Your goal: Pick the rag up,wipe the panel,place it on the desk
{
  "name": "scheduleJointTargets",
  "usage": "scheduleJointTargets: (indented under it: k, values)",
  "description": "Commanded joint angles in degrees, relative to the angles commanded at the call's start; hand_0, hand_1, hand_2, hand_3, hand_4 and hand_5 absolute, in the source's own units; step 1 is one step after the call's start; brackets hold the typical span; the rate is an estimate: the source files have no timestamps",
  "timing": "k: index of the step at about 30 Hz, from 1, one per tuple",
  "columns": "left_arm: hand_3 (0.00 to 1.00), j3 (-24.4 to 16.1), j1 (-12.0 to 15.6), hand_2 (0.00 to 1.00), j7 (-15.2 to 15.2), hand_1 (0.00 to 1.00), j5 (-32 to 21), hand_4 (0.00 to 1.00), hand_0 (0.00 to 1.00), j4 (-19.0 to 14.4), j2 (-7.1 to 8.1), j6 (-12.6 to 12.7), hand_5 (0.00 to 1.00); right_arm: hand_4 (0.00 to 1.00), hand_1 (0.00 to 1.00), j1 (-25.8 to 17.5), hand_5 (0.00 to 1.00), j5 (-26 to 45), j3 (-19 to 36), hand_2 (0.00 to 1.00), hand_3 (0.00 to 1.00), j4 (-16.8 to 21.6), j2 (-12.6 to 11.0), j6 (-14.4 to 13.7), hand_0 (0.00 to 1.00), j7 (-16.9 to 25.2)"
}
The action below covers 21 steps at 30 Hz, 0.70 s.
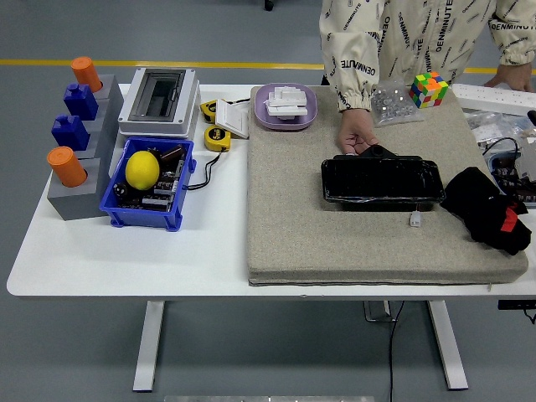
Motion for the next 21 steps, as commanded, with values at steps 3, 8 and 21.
scheduleJointTargets:
  k: [3,8,21]
  values:
    - [0.561,0.0,0.0,0.654,0.0,0.64,0.0,0.626,0.61,0.0,0.02,0.0,0.44,0.998,0.813,0.1,0.663,-5.2,-0.7,0.865,0.841,-0.8,0.1,0.6,0.87,-0.8]
    - [0.56,-0.1,0.0,0.655,0.0,0.64,0.1,0.626,0.609,0.0,0.03,0.0,0.438,0.998,0.819,0.2,0.65,-12.8,-1.7,0.871,0.844,-2.0,0.4,1.0,0.882,-1.5]
    - [0.56,-0.1,0.0,0.655,0.0,0.64,0.0,0.627,0.61,0.0,0.06,0.0,0.44,0.998,0.825,0.4,0.667,-19.6,-2.3,0.874,0.851,-4.8,2.2,1.6,0.89,-2.1]
